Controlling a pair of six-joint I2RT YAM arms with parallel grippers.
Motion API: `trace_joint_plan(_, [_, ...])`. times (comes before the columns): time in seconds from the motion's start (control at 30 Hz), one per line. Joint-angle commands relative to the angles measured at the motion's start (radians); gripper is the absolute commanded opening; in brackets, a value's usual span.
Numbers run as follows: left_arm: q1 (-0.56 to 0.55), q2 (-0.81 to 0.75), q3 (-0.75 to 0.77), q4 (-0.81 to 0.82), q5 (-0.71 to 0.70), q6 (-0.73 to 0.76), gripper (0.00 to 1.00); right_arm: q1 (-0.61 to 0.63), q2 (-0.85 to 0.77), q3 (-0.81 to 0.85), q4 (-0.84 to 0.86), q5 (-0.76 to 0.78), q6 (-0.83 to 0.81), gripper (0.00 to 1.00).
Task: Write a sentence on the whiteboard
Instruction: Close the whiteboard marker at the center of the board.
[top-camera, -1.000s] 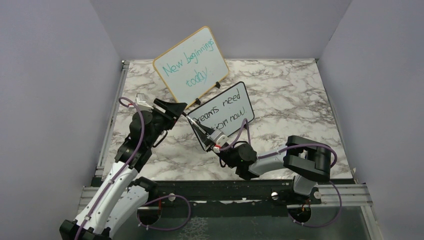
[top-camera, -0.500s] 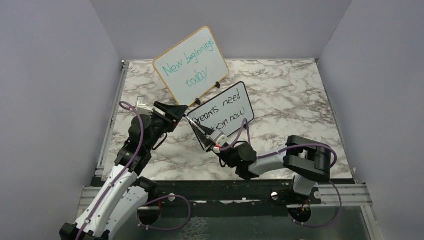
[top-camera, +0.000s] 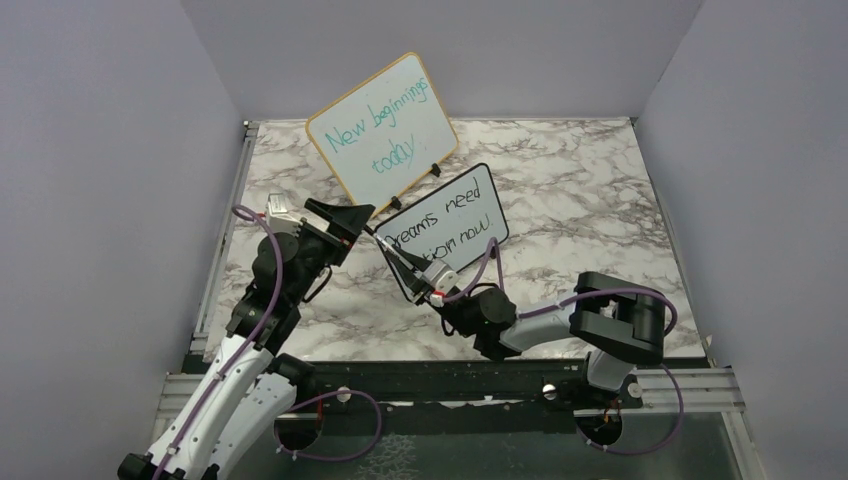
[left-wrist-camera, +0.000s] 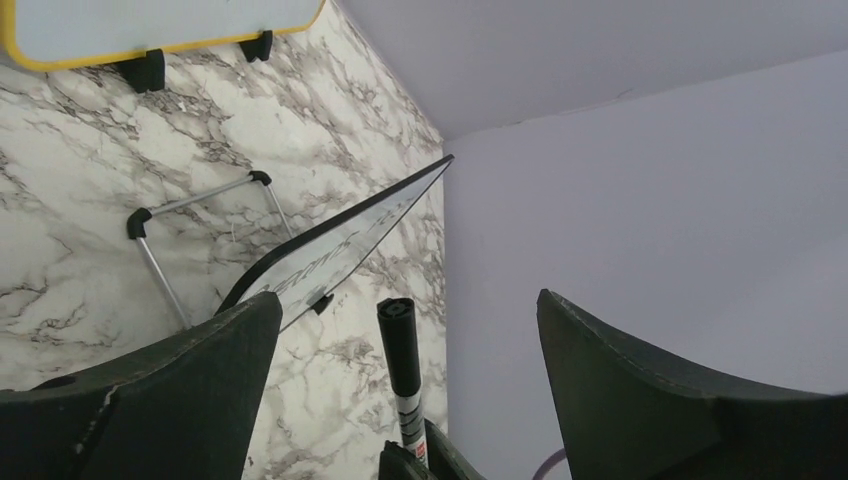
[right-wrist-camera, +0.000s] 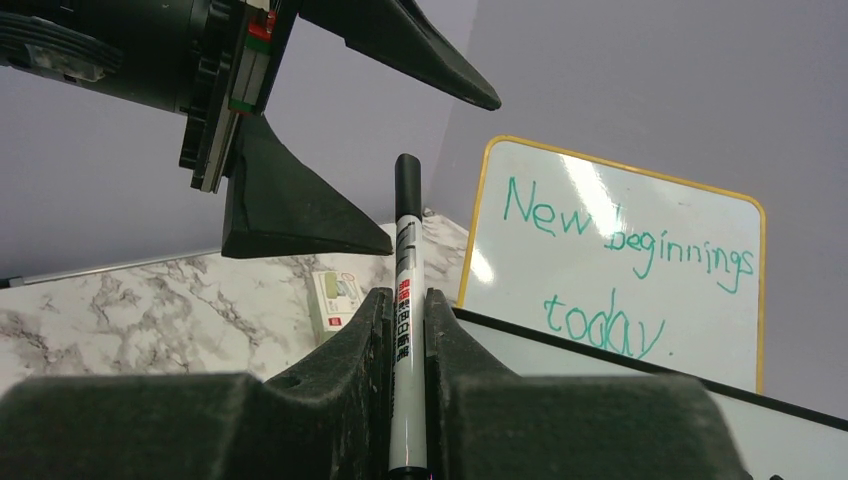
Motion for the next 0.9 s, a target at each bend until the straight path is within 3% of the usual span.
trace_joint_plan(0.0, [-0.002, -0.005, 0.060, -0.041, -0.054, 0.077, 0.98, 0.002, -0.043, -0.018, 0.150, 0.027, 0.012, 0.00])
trace_joint_plan(0.23, [-0.002, 0.003, 0.072, -0.069, -0.047, 0.104, 0.98, 0.002, -0.055, -0.031, 0.147, 0.037, 0.022, 0.00])
trace_joint_plan(0.37, [-0.002, 0.024, 0.068, -0.061, -0.012, 0.090, 0.86, 0.002, -0.062, -0.028, 0.133, 0.022, 0.035, 0.00])
trace_joint_plan(0.47, [-0.002, 0.039, 0.069, -0.048, 0.009, 0.083, 0.66, 0.002, -0.063, -0.020, 0.117, 0.016, 0.040, 0.00])
trace_joint_plan(0.6, [-0.002, 0.047, 0.070, -0.034, 0.038, 0.076, 0.56, 0.002, -0.057, -0.015, 0.115, 0.012, 0.042, 0.00])
trace_joint_plan(0.73, [-0.002, 0.049, 0.062, -0.018, 0.047, 0.062, 0.38, 0.001, -0.054, -0.010, 0.103, -0.001, 0.050, 0.00])
trace_joint_plan(0.87, [-0.002, 0.064, 0.052, 0.013, 0.081, 0.038, 0.26, 0.002, -0.054, -0.004, 0.087, -0.013, 0.054, 0.00])
